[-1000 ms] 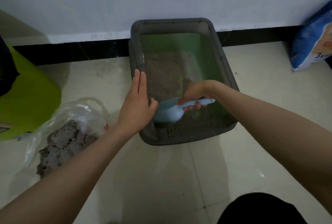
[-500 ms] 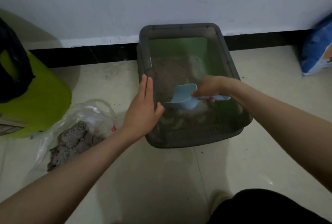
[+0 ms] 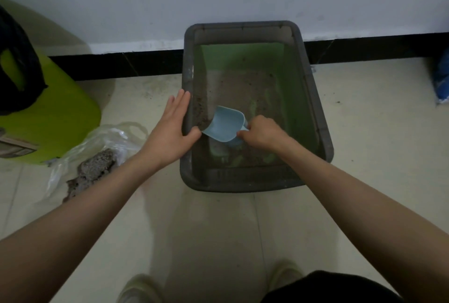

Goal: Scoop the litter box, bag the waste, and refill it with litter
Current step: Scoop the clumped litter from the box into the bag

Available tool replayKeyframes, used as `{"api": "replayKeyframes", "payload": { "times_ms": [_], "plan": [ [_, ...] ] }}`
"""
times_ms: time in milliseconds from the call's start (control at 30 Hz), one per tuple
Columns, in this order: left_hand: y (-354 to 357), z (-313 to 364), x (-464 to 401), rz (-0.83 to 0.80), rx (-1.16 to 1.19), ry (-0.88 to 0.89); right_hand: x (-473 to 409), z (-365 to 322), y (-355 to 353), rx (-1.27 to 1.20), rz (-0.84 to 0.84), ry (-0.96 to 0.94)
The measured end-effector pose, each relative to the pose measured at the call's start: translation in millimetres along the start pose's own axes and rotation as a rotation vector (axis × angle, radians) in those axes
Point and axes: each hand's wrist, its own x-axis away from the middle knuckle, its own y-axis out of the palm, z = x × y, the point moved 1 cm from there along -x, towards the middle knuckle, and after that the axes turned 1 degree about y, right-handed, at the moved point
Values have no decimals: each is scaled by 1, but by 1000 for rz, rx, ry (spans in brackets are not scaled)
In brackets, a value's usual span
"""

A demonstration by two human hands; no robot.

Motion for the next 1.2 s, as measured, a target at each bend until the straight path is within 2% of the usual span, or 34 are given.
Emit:
{"api": "replayKeyframes", "payload": {
  "times_ms": [200, 600, 767, 1200],
  "plan": [
    [9, 1, 2, 91, 85, -3, -9, 11, 15, -94, 0, -20],
    [12, 0, 1, 103, 128, 1, -33, 21, 22, -98, -48, 31],
    [12, 0, 1, 97, 129, -3, -39, 28, 31, -183, 31, 64],
    [12, 1, 1, 100, 140, -3, -43, 34, 36, -196, 98, -47]
  ]
}}
